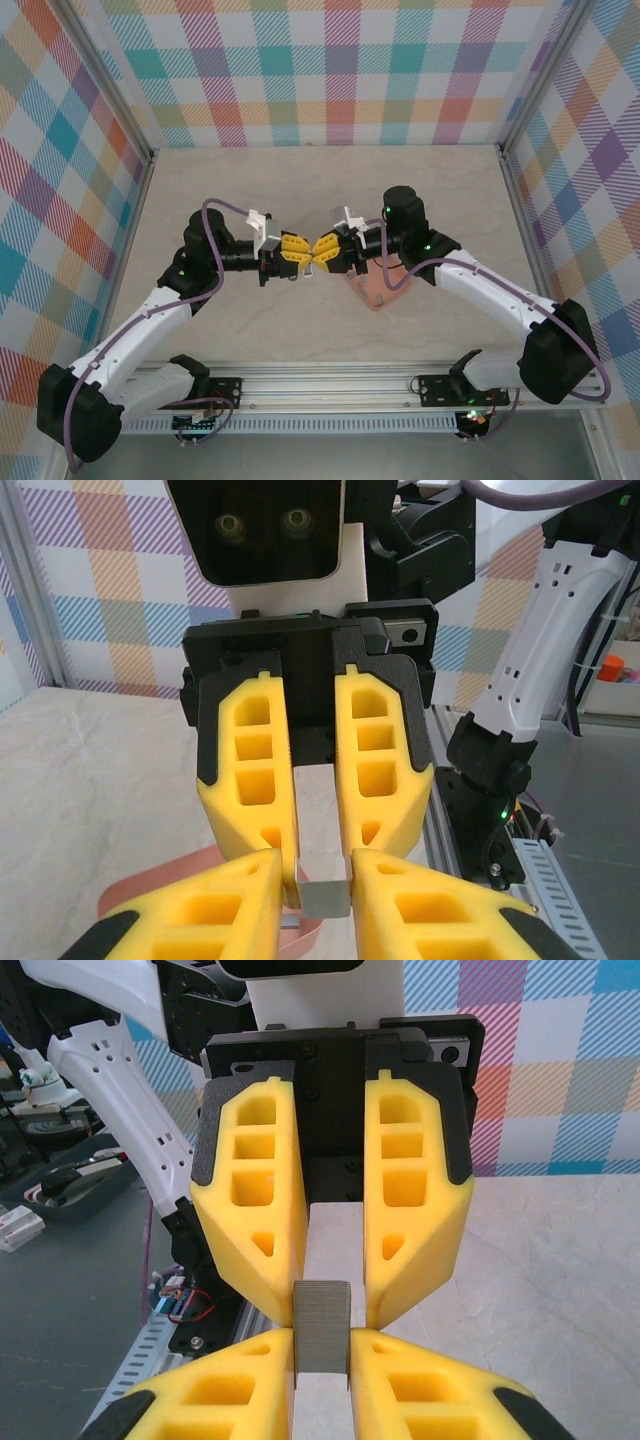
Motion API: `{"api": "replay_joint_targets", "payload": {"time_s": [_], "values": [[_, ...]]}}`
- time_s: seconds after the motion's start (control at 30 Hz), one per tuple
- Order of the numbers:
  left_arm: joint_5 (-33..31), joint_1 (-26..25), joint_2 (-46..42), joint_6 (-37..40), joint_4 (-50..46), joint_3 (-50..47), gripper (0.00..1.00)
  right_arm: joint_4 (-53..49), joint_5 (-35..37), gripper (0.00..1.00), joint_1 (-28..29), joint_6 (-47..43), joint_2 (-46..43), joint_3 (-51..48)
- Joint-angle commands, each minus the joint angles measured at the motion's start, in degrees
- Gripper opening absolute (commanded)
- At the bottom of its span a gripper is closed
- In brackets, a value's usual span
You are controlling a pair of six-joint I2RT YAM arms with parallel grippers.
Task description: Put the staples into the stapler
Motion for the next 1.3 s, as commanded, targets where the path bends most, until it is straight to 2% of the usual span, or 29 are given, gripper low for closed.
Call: {"api": "replay_joint_targets", "payload": {"time_s": [0.0, 0.3, 0.63, 0.87, 1.0, 1.1, 1.17, 1.27], "values": [[2.1, -0.7, 0.3, 0.8, 0.4, 1.3, 0.22, 0.2, -2.2, 0.20, -0.3, -1.4, -1.0, 1.0], [4.2, -0.9, 1.4, 1.4, -0.9, 2.2, 0.13, 0.9, -2.2, 0.21, -0.3, -1.2, -1.0, 1.0], [4.6, -1.2, 2.0, 1.7, -1.7, 2.8, 0.12, 0.9, -2.5, 0.21, -0.2, -1.0, -0.9, 0.9], [4.3, -1.3, 2.1, 3.1, -5.0, 4.2, 0.08, 0.3, -0.8, 0.22, -0.3, -0.7, -1.0, 0.7], [2.6, -1.3, 2.6, 4.0, -10.4, 6.7, 0.07, 1.4, 3.6, 0.36, -0.3, 1.7, -2.2, -1.2], [1.1, -1.4, 3.3, 4.4, -15.3, 8.6, 0.06, 3.8, 9.6, 0.38, -0.3, 4.0, -4.6, -4.4], [-2.5, -1.4, 3.8, 3.3, -18.2, 9.7, 0.06, 5.0, 14.3, 0.43, -0.4, 5.6, -6.7, -6.7], [-9.4, -1.5, 4.9, -0.1, -22.3, 11.1, 0.07, 5.9, 21.9, 0.44, -0.6, 8.4, -9.3, -10.0]]}}
